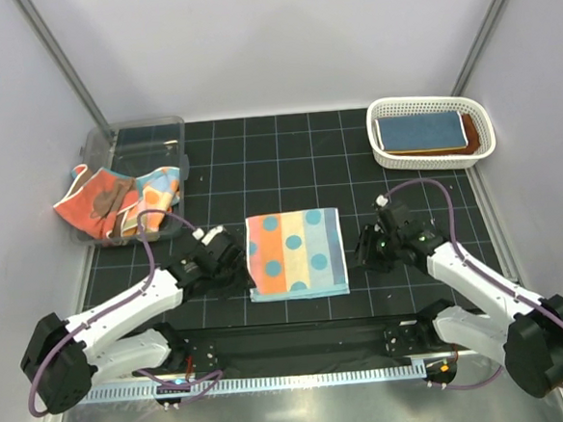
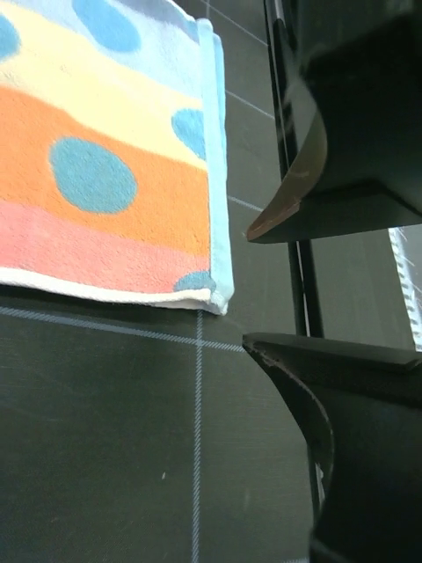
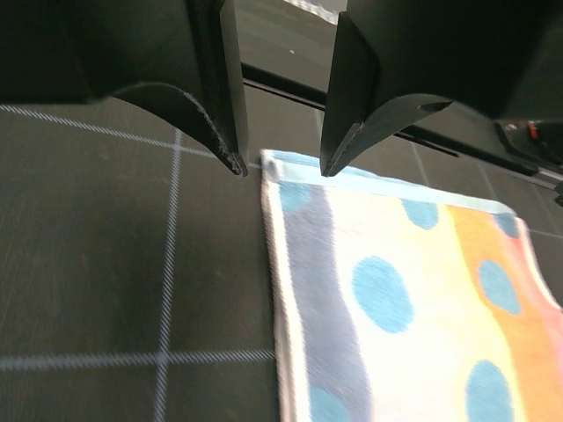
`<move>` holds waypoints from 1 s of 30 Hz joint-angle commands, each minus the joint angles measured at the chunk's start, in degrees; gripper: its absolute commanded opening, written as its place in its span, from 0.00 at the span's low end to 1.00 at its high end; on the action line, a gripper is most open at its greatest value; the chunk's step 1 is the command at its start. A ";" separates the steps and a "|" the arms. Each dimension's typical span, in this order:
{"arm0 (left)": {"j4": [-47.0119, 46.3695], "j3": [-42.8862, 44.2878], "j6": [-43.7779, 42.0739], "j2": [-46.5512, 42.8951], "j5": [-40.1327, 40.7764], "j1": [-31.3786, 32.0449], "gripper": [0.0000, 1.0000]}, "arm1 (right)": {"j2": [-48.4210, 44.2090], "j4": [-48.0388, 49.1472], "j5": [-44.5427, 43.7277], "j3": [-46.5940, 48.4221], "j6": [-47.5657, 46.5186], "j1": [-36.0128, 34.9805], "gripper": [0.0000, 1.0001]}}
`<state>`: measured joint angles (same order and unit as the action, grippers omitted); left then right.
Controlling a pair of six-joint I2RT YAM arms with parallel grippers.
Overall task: Fold and stack the towels
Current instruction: Fold the towel
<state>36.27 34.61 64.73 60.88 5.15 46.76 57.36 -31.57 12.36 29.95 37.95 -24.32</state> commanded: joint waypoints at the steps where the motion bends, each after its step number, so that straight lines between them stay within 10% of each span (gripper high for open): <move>1: 4.78 5.63 -3.37 0.19 4.26 -1.41 0.50 | 1.95 2.46 -1.29 6.33 0.81 0.06 0.45; 14: -12.09 27.17 -19.90 35.25 -11.21 -17.92 0.49 | 42.37 15.92 2.49 33.94 -14.05 4.09 0.31; 24: -12.90 32.97 -21.31 46.87 -14.46 -22.94 0.51 | 50.30 18.92 2.41 35.61 -16.51 8.32 0.33; 30: -7.89 43.58 -29.29 46.78 -18.50 -25.31 0.58 | 47.05 12.61 6.79 40.26 -22.56 10.34 0.52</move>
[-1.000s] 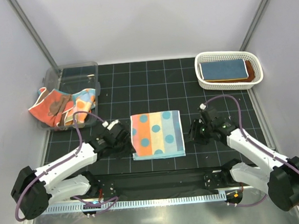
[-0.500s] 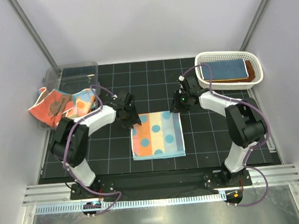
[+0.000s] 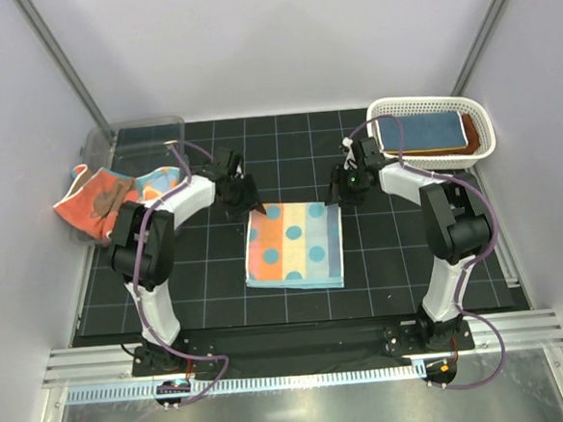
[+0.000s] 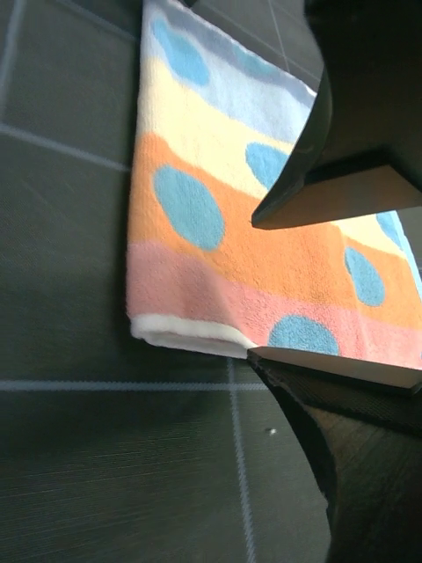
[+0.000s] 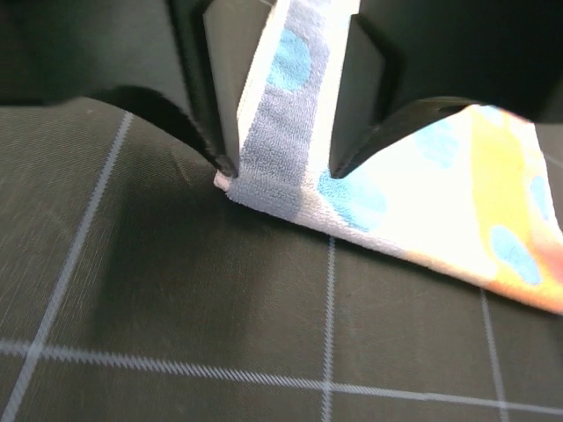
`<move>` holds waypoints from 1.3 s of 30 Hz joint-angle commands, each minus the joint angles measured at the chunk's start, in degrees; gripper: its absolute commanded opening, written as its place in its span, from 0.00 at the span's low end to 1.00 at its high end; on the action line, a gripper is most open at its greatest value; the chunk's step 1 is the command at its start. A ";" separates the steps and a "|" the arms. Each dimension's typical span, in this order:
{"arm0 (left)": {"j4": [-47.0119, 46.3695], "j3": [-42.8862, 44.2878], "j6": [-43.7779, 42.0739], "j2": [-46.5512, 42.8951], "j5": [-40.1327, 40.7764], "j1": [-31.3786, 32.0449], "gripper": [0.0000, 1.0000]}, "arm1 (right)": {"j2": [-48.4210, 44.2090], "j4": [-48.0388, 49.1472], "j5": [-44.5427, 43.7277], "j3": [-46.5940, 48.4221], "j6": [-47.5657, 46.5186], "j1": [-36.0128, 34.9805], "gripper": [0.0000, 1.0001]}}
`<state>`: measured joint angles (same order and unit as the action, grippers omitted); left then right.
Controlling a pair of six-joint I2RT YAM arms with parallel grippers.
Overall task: Fold and stack the towels
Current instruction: Fold the towel
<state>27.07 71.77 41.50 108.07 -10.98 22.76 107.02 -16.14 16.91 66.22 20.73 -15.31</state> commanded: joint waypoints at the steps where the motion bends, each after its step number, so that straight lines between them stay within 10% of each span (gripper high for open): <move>1: 3.49 8.46 -11.03 0.03 -1.07 -1.58 0.61 | -2.78 -3.63 4.78 4.71 -8.48 1.51 0.54; 14: 8.53 19.55 -30.06 14.27 -12.04 -6.24 0.59 | 11.36 -17.61 22.81 15.43 -27.32 7.40 0.59; 39: 15.38 23.33 -37.63 17.70 -22.16 -8.79 0.47 | 14.09 -19.89 21.68 18.34 -29.78 8.90 0.39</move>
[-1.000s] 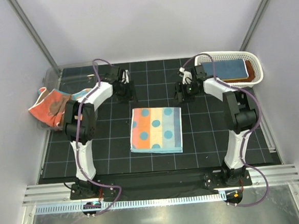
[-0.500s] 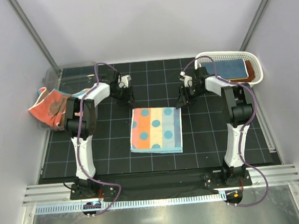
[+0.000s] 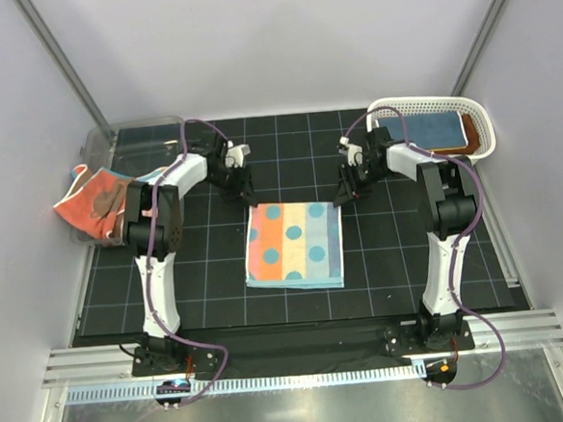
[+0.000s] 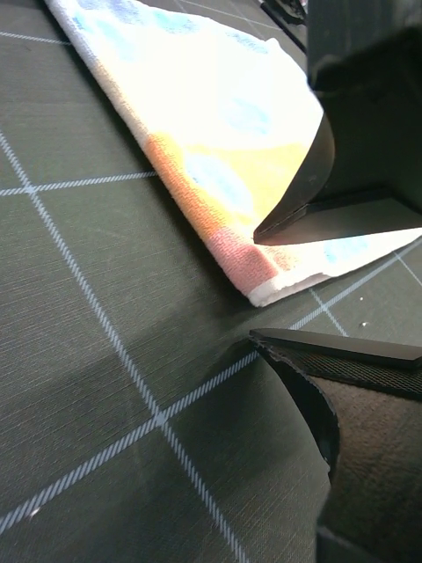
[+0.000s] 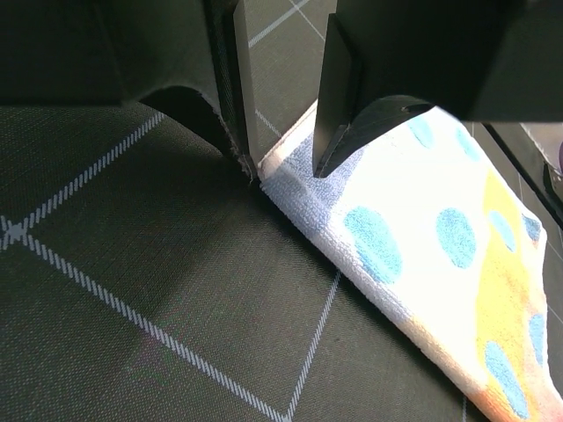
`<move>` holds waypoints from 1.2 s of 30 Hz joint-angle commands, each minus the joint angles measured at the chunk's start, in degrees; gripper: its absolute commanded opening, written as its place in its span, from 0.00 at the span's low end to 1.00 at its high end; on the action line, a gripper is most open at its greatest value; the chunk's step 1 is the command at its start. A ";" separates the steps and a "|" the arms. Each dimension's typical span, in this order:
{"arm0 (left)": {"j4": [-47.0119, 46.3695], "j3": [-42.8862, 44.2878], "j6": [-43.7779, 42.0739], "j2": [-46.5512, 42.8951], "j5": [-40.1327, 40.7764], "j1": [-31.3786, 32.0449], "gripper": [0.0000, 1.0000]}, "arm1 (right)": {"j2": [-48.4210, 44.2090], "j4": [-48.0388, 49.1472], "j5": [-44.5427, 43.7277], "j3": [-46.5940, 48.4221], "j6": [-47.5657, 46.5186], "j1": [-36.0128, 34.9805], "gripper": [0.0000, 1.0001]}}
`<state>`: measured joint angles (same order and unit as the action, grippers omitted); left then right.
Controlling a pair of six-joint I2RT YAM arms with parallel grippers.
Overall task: Fold and stack the towels
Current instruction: Fold the towel
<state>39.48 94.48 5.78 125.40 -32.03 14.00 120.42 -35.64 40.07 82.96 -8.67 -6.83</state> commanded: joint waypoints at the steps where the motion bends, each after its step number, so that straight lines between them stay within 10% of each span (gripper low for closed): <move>1: 2.88 0.53 -2.00 0.37 -0.84 -0.02 0.47 | 0.87 -0.40 -1.40 1.68 -0.39 0.50 0.38; 5: 2.79 1.41 -2.09 1.07 -1.45 -0.11 0.42 | 0.69 -0.05 -1.58 1.59 -0.21 0.41 0.34; 12: 2.44 6.58 -0.60 3.18 -1.90 -0.11 0.00 | -2.03 6.62 -1.85 -0.51 4.00 0.42 0.01; 36: -4.59 1.86 5.91 -6.84 2.06 -0.46 0.00 | -23.81 26.05 -17.75 -19.75 13.32 -1.96 0.01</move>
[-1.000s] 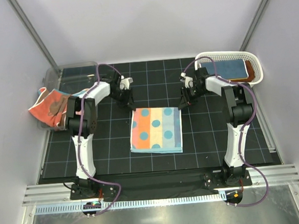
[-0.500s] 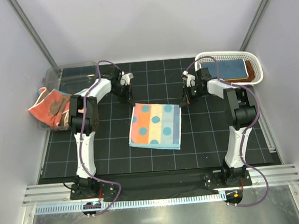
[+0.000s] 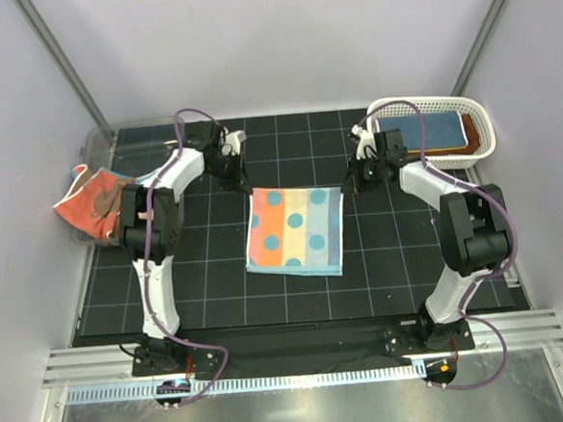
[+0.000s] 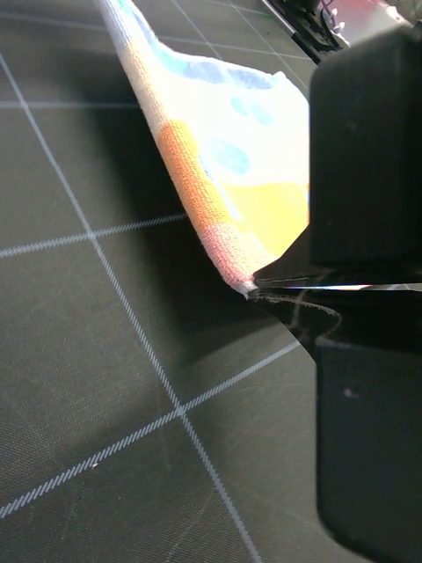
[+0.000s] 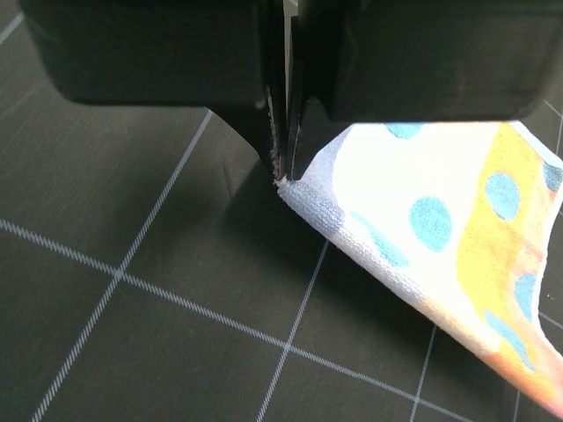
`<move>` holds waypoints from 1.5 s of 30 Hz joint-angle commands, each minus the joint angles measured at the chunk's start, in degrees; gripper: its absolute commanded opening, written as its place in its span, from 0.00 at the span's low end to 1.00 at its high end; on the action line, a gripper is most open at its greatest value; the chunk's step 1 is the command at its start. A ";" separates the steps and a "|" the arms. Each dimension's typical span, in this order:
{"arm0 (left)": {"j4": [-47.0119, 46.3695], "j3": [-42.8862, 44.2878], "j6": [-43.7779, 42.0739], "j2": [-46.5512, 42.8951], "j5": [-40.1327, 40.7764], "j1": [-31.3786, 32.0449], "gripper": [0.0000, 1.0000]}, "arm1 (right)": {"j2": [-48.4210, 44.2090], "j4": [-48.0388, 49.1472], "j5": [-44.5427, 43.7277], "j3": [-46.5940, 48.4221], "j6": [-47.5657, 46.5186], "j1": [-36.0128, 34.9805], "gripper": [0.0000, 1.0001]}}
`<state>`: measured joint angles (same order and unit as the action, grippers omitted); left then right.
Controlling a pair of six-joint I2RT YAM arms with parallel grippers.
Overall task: Fold and stack the towels
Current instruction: Fold the towel
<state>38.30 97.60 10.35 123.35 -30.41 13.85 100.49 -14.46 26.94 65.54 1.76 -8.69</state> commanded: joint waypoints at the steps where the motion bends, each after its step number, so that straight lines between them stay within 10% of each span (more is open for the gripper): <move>1: -3.67 -1.62 1.51 -5.57 0.36 -0.31 0.00 | -4.50 5.49 -4.44 -3.04 3.51 -0.19 0.01; 25: -9.83 -25.35 6.70 -27.18 2.91 0.74 0.00 | -27.62 1.10 -21.57 -17.54 10.10 -12.49 0.01; 45: -10.88 -38.80 11.62 -37.13 7.30 5.57 0.00 | -41.77 2.33 -18.42 -31.52 22.67 -15.66 0.01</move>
<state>28.95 59.22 20.84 89.34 -24.82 19.03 60.42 -14.55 7.92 35.86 21.04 -23.70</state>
